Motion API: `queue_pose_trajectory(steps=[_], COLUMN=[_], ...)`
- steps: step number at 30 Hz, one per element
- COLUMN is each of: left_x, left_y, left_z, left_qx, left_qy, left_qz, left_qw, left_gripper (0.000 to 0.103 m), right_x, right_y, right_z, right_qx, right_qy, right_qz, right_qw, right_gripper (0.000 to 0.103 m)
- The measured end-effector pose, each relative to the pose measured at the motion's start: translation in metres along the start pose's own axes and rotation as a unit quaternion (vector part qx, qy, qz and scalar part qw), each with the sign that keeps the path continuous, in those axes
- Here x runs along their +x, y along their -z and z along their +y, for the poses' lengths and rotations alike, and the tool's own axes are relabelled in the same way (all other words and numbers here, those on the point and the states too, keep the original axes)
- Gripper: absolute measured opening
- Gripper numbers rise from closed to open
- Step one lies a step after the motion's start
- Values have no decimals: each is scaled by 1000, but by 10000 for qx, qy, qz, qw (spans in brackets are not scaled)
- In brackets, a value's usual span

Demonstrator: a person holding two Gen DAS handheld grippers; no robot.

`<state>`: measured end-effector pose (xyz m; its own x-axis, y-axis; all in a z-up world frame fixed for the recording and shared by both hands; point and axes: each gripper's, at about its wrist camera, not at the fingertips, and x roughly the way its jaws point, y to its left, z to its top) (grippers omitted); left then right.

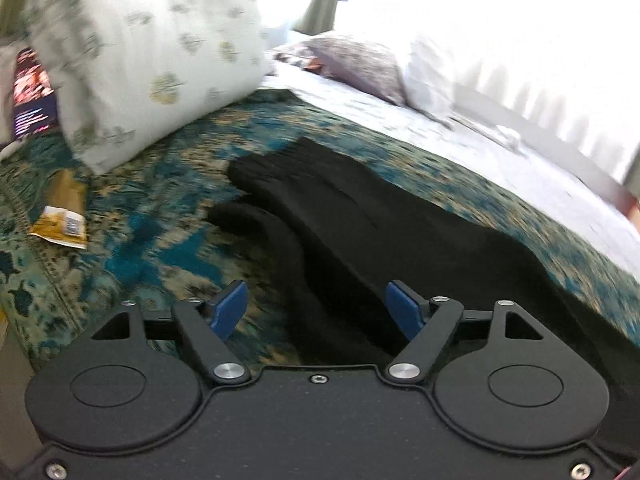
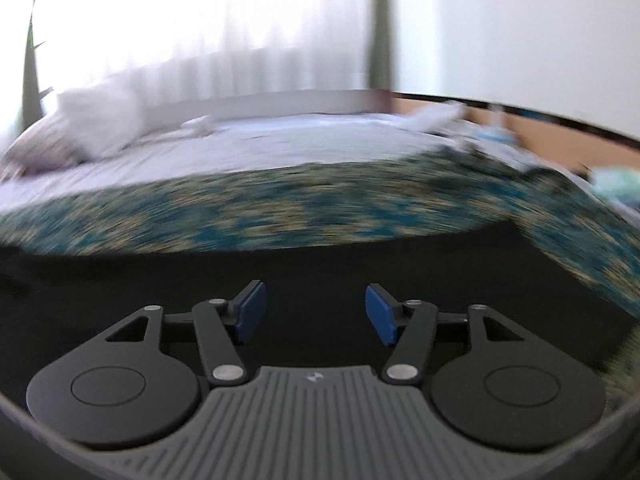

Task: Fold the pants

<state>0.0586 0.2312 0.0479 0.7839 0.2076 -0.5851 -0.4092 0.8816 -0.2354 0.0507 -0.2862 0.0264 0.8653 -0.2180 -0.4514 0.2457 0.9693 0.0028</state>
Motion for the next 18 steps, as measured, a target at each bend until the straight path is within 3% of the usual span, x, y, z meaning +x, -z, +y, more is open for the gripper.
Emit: queue_pose_trajectory(steps=[3,5,7,8,11,12,13,14,16,18], left_x=[22,41,60,69,87,91,93,92,78,64], left_y=[-17,-27,-34,-36,-39,-41,-42,-44,-47,-44], left_z=[25,38,51,57,65,66,66,64,49,31], left_qx=[-439,-786,-1161,-1333,-1650,-1644,-1588,-1456,-815,30], left_qy=[-135,-130,-55,-8,-26,-15,-12,-25,-146,-314], left_qz=[-112,-2,68,120,128,107,92,28,-418,-839], left_qw=[9989,9968,9932,9910,9862,9863,9873,9893,9957,9960], left_gripper=[79,75,48,41,39,36,18,13,12,12], right_x=[9,16,21,21,24,26,27,28,29,29], right_y=[1,2,5,7,13,14,15,16,16,17], right_z=[39,59,74,83,98,101,102,103,103,102], right_qx=[-200,-301,-415,-527,-901,-988,-1031,-1047,-1024,-1002], right_qy=[-325,-454,-542,-577,-528,-506,-491,-479,-480,-479], right_qz=[104,185,292,340,403,429,455,477,515,529], right_qw=[9992,9983,9972,9964,9937,9929,9924,9922,9922,9924], right_gripper=[72,72,72,72,72,72,72,72,73,73])
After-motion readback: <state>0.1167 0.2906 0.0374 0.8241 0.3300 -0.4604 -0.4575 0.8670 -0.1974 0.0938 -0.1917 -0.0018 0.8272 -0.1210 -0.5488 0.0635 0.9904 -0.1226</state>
